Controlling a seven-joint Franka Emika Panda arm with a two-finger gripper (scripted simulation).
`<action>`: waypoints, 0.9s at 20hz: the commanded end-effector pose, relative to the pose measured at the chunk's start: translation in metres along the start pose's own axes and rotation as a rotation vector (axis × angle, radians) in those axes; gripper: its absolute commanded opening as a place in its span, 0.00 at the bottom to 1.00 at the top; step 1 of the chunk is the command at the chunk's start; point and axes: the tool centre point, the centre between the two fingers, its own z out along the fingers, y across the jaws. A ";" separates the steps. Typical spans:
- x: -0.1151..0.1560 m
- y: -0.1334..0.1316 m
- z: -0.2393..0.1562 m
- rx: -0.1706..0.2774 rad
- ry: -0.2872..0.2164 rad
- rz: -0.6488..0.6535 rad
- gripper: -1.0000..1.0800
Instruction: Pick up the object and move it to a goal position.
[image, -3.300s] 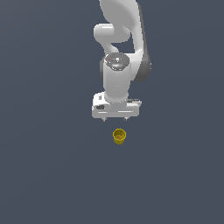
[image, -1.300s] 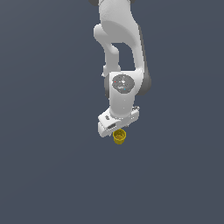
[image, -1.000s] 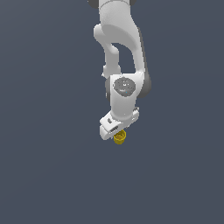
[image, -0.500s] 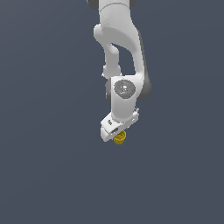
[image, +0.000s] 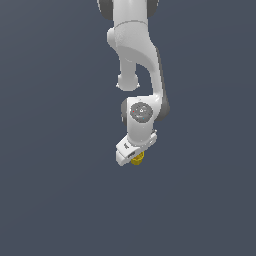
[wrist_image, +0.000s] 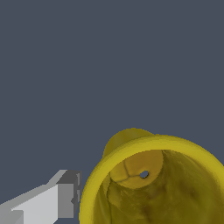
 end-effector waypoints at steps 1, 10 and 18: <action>0.001 0.001 0.003 -0.001 0.001 0.000 0.96; 0.001 0.001 0.003 -0.001 0.001 0.000 0.00; 0.000 0.003 -0.005 -0.001 0.001 0.000 0.00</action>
